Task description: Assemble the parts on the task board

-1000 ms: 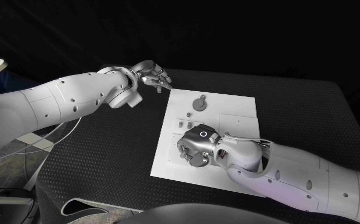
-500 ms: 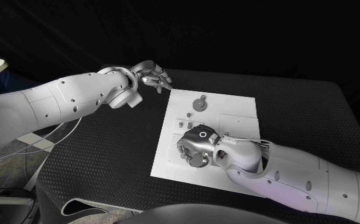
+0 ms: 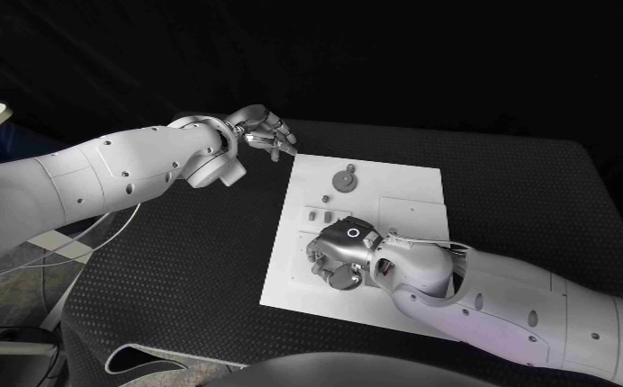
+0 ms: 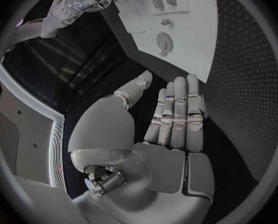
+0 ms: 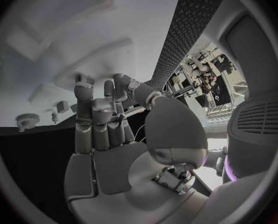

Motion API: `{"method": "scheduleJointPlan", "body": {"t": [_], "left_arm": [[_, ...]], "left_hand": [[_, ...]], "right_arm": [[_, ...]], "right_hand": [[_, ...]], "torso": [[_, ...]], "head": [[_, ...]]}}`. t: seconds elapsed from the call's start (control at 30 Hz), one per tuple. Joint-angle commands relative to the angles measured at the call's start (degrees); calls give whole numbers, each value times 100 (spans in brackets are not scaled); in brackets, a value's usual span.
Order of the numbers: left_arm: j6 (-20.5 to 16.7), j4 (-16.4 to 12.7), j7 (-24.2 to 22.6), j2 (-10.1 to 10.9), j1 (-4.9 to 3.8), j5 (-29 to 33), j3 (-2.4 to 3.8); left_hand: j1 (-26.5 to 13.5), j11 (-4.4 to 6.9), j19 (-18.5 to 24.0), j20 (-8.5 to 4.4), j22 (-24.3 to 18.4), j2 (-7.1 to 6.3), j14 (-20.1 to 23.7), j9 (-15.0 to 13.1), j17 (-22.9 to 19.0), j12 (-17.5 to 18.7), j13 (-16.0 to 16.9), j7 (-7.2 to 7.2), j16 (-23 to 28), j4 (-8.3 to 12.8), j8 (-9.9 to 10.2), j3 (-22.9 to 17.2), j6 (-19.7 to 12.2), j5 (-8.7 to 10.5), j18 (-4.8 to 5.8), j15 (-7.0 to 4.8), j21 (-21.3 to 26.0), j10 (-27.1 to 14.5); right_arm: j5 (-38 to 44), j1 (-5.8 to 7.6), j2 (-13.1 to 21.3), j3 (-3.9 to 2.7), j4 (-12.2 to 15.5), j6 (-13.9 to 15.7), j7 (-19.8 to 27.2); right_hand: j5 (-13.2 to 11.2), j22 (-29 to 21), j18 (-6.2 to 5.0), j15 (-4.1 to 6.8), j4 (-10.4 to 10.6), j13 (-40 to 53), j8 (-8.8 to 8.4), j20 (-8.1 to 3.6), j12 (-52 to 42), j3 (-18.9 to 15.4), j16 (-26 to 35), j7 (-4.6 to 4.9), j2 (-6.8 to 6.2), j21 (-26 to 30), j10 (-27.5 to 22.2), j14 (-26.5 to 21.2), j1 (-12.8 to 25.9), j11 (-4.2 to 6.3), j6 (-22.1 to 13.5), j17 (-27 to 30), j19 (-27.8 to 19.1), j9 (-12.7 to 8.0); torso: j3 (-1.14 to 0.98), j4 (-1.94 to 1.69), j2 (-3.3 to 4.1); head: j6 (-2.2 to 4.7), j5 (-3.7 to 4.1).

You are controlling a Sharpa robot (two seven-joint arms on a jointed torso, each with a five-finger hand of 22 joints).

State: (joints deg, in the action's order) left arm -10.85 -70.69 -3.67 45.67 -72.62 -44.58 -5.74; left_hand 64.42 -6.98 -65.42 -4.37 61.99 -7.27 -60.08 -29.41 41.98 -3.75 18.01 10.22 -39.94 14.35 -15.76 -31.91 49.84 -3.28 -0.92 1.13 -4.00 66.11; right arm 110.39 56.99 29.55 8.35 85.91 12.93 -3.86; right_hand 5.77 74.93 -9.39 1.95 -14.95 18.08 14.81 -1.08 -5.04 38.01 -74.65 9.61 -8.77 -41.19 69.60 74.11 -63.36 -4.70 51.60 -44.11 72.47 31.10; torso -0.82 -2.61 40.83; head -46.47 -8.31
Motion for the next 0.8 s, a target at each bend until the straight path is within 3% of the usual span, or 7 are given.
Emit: {"method": "scheduleJointPlan", "body": {"t": [0.03,0.27,0.67,0.8], "left_arm": [[53,-15,-22,-4,-5,40,3],[51,-13,-19,1,-5,40,3],[64,-1,0,12,-4,40,2],[70,5,0,15,-4,40,2]], "left_hand": [[-2,-5,29,-13,-6,56,48,-7,-6,-17,7,10,-32,-16,-17,32,-36,-23,-118,1,7,-44],[-1,-5,30,-13,-7,53,48,-7,-6,-17,8,10,-33,-15,-17,33,-37,-23,-118,1,7,-44],[-2,-6,30,-13,-7,52,49,-7,-8,-17,8,12,-33,-15,-15,33,-40,-23,-118,1,7,-46],[-1,-6,30,-13,-7,51,50,-7,-8,-17,9,12,-33,-15,-15,34,-41,-23,-118,1,7,-46]], "right_arm": [[-206,-2,4,-2,-4,105,85],[-298,-2,16,-2,-8,311,146],[-487,-1,153,-8,105,832,319],[-566,1,244,-44,199,983,383]], "right_hand": [[-10,116,-561,-57,42,-31,-65,-61,71,-142,-23,61,-173,-12,-113,-8,110,-39,-143,9,-8,-33],[4,106,-561,-87,286,-64,-111,-79,104,-230,-25,109,-407,14,-183,-26,236,-69,-257,24,-13,-71],[2,114,-561,-75,342,-60,-80,-104,75,-234,-63,96,-409,4,-145,-11,172,-56,-230,18,18,-69],[1,117,-561,-66,344,-52,-66,-110,60,-242,-75,89,-402,-2,-117,-9,151,-46,-214,15,25,-66]], "torso": [[2,0,0],[-2,0,0],[-8,-1,3],[-3,1,-1]], "head": [[2,8],[6,17],[21,32],[33,44]]}}
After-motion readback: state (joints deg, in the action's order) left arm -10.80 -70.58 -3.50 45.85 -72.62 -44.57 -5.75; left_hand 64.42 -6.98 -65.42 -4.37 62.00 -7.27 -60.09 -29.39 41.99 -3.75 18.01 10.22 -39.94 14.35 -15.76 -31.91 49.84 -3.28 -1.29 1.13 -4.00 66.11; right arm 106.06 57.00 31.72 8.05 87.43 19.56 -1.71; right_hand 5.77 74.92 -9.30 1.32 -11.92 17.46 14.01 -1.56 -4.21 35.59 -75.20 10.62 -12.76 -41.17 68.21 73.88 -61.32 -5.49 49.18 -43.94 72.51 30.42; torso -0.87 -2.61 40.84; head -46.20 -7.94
